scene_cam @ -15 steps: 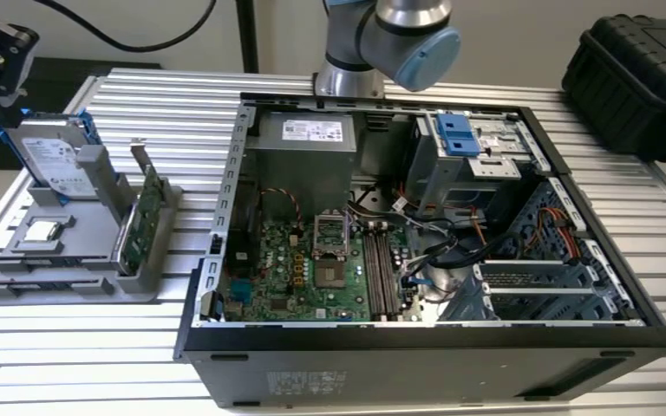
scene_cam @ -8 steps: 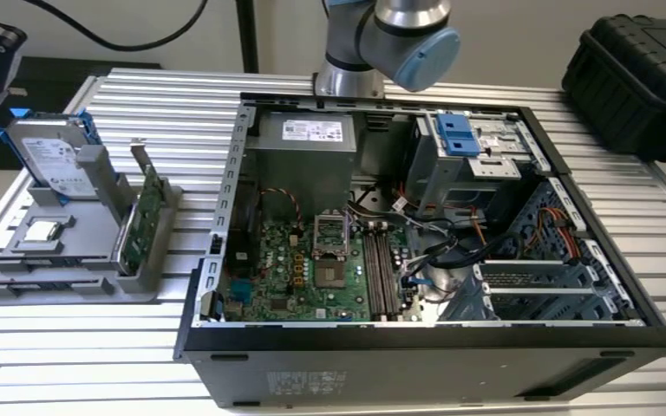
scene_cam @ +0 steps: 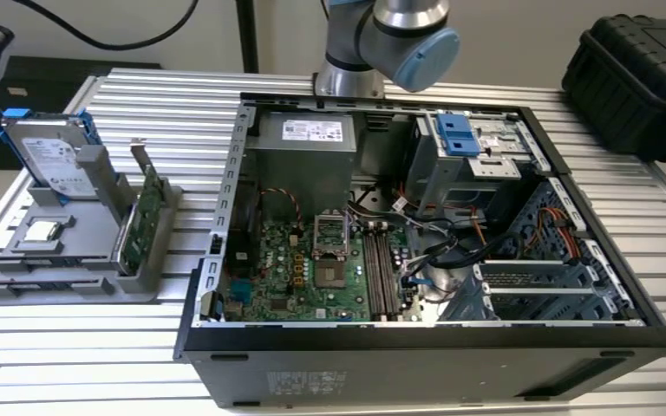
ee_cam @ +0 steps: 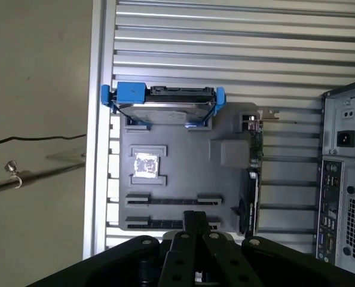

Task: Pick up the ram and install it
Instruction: 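Reach for the ram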

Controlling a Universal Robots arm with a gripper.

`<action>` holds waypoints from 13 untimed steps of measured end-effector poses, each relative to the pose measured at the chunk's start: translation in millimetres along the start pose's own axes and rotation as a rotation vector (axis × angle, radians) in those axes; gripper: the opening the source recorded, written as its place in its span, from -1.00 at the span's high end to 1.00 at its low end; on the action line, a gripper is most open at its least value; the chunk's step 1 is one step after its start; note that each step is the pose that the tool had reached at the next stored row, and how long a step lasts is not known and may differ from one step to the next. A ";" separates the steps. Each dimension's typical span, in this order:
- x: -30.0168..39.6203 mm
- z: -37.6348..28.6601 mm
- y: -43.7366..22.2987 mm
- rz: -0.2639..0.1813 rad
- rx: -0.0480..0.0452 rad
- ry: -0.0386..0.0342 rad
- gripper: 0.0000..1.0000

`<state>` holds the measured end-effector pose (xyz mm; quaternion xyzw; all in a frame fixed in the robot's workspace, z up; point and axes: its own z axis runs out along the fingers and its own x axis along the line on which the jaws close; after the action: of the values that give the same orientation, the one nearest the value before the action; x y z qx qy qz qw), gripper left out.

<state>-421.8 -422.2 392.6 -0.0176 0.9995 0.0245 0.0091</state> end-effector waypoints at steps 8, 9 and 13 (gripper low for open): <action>6.9 -0.1 0.2 -0.010 -0.0003 0.0005 1.00; 6.9 -0.1 0.2 -0.011 -0.0003 0.0004 1.00; 7.0 -0.2 0.2 -0.010 -0.0002 0.0006 1.00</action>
<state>-428.8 -422.2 392.7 -0.0228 0.9994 0.0246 0.0089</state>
